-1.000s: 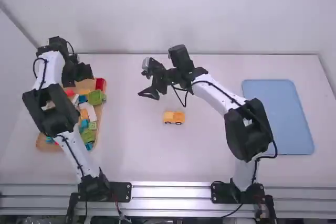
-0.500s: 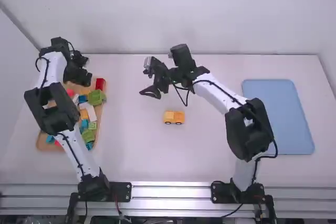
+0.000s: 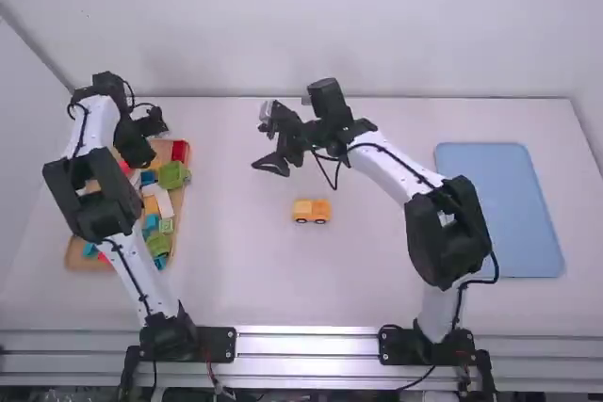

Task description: Assemble lego blocks to make yellow taxi

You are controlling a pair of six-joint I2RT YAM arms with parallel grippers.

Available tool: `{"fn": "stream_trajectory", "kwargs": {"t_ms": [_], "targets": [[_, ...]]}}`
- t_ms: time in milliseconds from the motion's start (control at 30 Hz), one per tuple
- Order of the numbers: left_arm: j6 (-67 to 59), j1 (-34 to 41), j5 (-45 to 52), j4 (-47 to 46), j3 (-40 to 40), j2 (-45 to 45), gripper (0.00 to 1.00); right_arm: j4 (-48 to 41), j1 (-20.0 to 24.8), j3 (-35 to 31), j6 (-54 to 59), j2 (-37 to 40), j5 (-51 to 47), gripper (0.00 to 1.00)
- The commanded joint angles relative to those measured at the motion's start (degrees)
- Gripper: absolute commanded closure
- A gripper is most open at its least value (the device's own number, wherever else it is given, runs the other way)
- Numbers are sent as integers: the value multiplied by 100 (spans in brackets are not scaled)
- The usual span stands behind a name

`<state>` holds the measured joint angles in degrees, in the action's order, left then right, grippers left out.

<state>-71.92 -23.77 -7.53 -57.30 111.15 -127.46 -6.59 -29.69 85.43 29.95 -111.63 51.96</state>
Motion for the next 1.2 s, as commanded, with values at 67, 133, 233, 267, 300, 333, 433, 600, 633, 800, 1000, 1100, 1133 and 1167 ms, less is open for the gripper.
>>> {"fn": "stream_trajectory", "kwargs": {"t_ms": [67, 133, 233, 267, 300, 333, 433, 600, 633, 800, 1000, 1100, 1133, 1167], "targets": [[-466, -116, -155, 234, -474, -50, 23, 57, -94, 192, -15, -39, 70, 2], [-461, -138, -149, 363, -581, -50, 28, 105, -118, 192, -17, -39, 66, 1], [-442, -136, 70, 662, -734, -50, 36, 190, -153, 195, -15, -39, 68, 1], [-442, -138, 109, 686, -745, -50, 36, 199, -162, 195, -15, -39, 68, 2], [-439, -151, 328, 748, -772, -50, 37, 229, -184, 195, -17, -39, 63, 2], [-437, -175, 459, 743, -774, -50, 37, 243, -188, 195, -15, -39, 57, 2], [-260, -223, 868, 852, -844, -50, 34, 313, -181, 192, -17, -39, 70, 2], [216, -245, 765, 1631, -1154, -50, 30, 299, -190, 192, -17, -39, 72, 2], [164, -243, 785, 1709, -1222, -50, 31, 280, -181, 192, -15, -39, 72, 2], [203, -212, 890, 1856, -1342, -50, 31, 269, -205, 192, -17, -39, 70, 2], [120, -216, 745, 1727, -1340, -50, 27, 262, -278, 192, -28, -39, 72, 1], [-210, -227, 780, 1460, -1342, -74, 29, 273, -337, 192, -260, -39, 7, 2], [-247, -249, 804, 1462, -1342, -92, 31, 273, -337, 192, -280, -39, 2, 2], [-247, -249, 820, 1473, -1342, -98, 31, 273, -337, 192, -271, -39, 9, 2]]}}
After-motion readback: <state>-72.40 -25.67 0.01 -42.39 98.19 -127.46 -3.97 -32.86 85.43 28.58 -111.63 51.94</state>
